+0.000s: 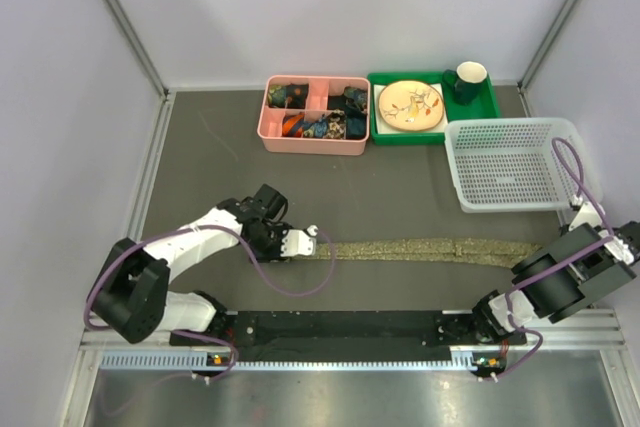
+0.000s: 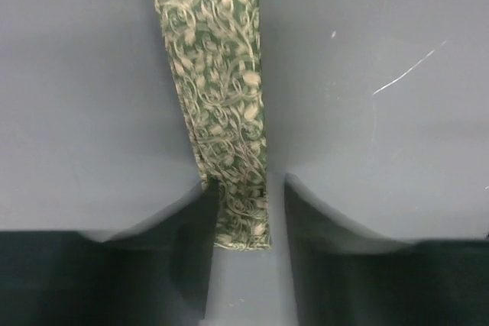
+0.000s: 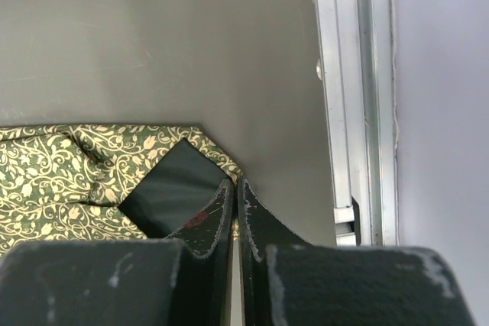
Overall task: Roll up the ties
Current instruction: Flatten out the tie at the center of the board.
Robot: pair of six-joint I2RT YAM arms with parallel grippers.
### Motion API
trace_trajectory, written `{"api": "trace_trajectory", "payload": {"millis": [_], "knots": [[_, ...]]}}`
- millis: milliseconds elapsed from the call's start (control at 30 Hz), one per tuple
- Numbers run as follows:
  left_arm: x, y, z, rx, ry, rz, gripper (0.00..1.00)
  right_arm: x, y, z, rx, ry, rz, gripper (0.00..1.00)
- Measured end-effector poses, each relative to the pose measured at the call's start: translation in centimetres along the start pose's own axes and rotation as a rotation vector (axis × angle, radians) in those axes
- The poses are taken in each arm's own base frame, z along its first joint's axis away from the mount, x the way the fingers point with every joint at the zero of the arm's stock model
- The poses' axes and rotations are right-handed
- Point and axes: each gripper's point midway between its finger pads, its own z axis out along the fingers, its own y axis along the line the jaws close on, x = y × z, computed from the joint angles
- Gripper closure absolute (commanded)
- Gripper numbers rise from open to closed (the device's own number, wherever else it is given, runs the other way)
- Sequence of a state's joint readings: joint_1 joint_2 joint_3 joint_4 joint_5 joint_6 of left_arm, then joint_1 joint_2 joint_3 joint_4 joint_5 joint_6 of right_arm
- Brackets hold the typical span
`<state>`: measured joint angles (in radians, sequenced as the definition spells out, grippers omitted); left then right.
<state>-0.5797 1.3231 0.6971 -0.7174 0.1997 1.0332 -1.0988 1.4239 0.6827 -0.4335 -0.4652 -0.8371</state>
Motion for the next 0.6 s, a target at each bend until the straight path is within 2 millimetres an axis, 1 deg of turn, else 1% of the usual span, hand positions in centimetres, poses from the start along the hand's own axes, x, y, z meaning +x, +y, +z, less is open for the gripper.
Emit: {"api": "trace_trajectory", "payload": {"millis": [33,67,133,167,267,433,600], "knots": [[0.2,0.0,-0.1,-0.002,0.008,0.000,0.36,0.0,-0.1,0.0,0.002,0.000,0.001,1.00],[0.2,0.0,-0.1,-0.005,0.011,-0.003,0.18,0.1,-0.2,-0.1,0.007,0.000,0.002,1.00],[0.2,0.0,-0.3,-0.008,0.008,-0.018,0.03,0.3,-0.6,-0.3,0.020,0.003,0.005,1.00],[0.1,0.0,-0.4,-0.010,0.003,-0.019,0.01,0.3,-0.8,-0.5,0.030,0.004,0.007,1.00],[-0.8,0.3,-1.0,-0.023,-0.030,-0.039,0.01,-0.2,-1.4,-1.2,0.058,-0.011,0.004,1.00],[-3.0,2.0,-2.1,-0.066,-0.104,-0.075,0.01,-2.9,-3.3,-3.2,0.144,-0.084,-0.039,1.00],[-3.8,2.5,-2.3,-0.082,-0.141,-0.109,0.01,-5.4,-5.7,-4.5,0.238,-0.145,-0.050,1.00]]}}
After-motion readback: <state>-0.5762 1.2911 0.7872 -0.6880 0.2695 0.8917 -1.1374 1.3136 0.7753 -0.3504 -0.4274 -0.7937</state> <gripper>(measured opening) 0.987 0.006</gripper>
